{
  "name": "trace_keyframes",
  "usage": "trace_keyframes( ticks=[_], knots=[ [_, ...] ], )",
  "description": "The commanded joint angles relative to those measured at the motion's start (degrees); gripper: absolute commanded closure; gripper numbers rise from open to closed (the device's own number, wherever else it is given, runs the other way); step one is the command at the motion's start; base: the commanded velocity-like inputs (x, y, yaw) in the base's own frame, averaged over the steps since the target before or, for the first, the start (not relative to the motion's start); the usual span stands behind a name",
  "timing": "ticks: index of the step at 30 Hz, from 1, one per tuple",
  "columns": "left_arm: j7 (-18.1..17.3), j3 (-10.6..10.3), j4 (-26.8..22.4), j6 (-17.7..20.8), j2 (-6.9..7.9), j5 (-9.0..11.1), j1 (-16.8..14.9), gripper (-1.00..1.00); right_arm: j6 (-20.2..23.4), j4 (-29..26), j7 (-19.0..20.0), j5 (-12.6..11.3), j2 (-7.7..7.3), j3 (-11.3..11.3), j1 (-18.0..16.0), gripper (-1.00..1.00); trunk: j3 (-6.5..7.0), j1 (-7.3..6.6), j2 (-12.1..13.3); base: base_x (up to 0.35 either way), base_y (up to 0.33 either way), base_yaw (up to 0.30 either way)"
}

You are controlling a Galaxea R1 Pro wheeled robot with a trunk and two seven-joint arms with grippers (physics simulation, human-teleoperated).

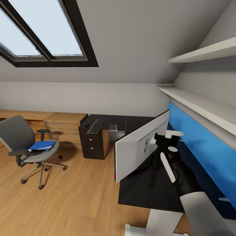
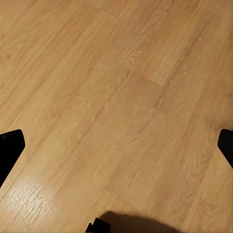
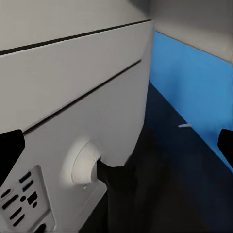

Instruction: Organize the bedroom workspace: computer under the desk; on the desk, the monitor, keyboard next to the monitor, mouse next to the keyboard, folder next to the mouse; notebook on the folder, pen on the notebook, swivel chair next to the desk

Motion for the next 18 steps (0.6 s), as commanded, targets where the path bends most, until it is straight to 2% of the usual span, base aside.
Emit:
trace_keyframes(
  ticks=[1,7,11,18],
  knots=[
    [0.49,-0.48,-0.06,-0.10,0.03,0.10,-0.04,-1.00,0.01,0.25,-0.57,-0.57,-0.10,0.21,-0.07,-1.00,-0.14,0.04,-0.14,0.000,0.000,0.000],
    [0.70,-0.49,-0.06,-0.10,-0.03,0.04,-0.04,-1.00,-2.07,4.60,-0.53,-0.56,-0.18,0.14,-0.26,-1.00,-0.14,0.04,-0.14,0.000,0.000,0.000],
    [0.74,-0.55,-0.06,-0.10,-0.04,0.02,-0.04,-1.00,-4.49,9.35,-0.49,-0.57,-0.23,0.14,-0.66,-1.00,-0.14,0.04,-0.14,0.000,0.000,0.000],
    [0.75,-0.59,-0.06,-0.10,-0.05,0.02,-0.04,-1.00,-6.67,14.73,-0.46,-0.59,-0.24,0.13,-2.29,-1.00,-0.14,0.04,-0.14,0.000,0.000,0.000]
  ],
)
